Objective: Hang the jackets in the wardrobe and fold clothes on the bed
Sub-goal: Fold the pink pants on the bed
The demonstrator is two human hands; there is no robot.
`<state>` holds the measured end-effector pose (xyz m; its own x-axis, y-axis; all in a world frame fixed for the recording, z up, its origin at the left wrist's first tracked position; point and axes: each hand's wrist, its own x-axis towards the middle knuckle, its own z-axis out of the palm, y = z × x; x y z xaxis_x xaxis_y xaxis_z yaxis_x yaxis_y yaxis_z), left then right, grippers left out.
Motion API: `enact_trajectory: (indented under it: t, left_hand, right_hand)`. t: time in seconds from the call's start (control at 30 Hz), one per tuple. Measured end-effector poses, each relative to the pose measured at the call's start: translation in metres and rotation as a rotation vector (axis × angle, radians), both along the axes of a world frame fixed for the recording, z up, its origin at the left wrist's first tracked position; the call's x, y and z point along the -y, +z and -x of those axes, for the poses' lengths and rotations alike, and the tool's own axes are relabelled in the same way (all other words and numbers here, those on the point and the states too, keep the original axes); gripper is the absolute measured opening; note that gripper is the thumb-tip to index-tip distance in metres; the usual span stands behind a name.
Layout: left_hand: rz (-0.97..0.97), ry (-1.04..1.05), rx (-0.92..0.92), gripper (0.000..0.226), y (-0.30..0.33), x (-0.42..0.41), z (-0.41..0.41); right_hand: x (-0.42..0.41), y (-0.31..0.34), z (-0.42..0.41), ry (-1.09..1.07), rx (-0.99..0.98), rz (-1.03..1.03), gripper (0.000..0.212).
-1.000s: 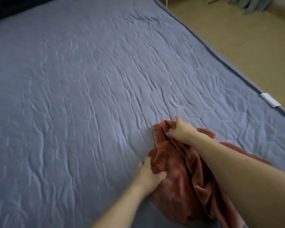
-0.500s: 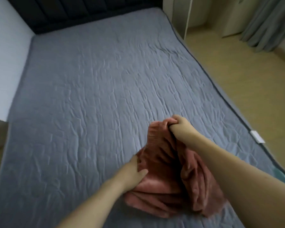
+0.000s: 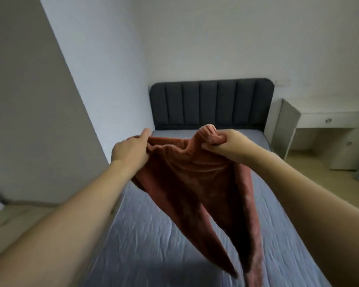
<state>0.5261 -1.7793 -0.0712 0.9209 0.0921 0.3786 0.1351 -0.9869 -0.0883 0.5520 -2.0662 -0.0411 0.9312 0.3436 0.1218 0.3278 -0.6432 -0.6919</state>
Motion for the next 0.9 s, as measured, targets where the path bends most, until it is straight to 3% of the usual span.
enact_trajectory:
  t: [0.07, 0.1, 0.17, 0.27, 0.37, 0.5, 0.63, 0.73, 0.9]
  left_hand:
    - [-0.084, 0.071, 0.065, 0.027, 0.047, -0.025, 0.013]
    - [-0.114, 0.103, 0.097, 0.031, 0.066, -0.037, 0.019]
    - [-0.152, 0.127, 0.139, 0.045, 0.098, -0.055, 0.031]
    - [-0.175, 0.111, 0.201, 0.033, 0.130, -0.073, 0.048]
    - [-0.192, 0.158, 0.249, 0.035, 0.150, -0.093, 0.069]
    - [-0.263, 0.206, 0.454, 0.032, 0.161, -0.129, 0.090]
    - [-0.253, 0.318, 0.592, 0.035, 0.173, -0.171, 0.100]
    - [-0.279, 0.382, 0.574, 0.034, 0.189, -0.201, 0.100]
    - [-0.142, 0.442, 0.503, 0.036, 0.210, -0.230, 0.070]
  right_hand:
    - [-0.025, 0.042, 0.009, -0.071, 0.220, -0.031, 0.029]
    - [-0.035, 0.058, 0.011, -0.120, 0.294, -0.088, 0.030]
    - [-0.057, 0.083, 0.014, -0.198, 0.356, -0.268, 0.023]
    - [-0.093, 0.107, 0.024, -0.296, 0.383, -0.475, 0.024]
    - [-0.124, 0.117, 0.038, -0.342, 0.327, -0.613, 0.026]
    - [-0.154, 0.122, 0.057, -0.295, 0.268, -0.662, 0.022]
    - [-0.191, 0.139, 0.077, -0.125, -0.058, -0.908, 0.012]
    - [-0.218, 0.146, 0.091, -0.015, -0.224, -1.016, 0.013]
    - [-0.255, 0.134, 0.095, 0.070, -0.326, -1.047, 0.014]
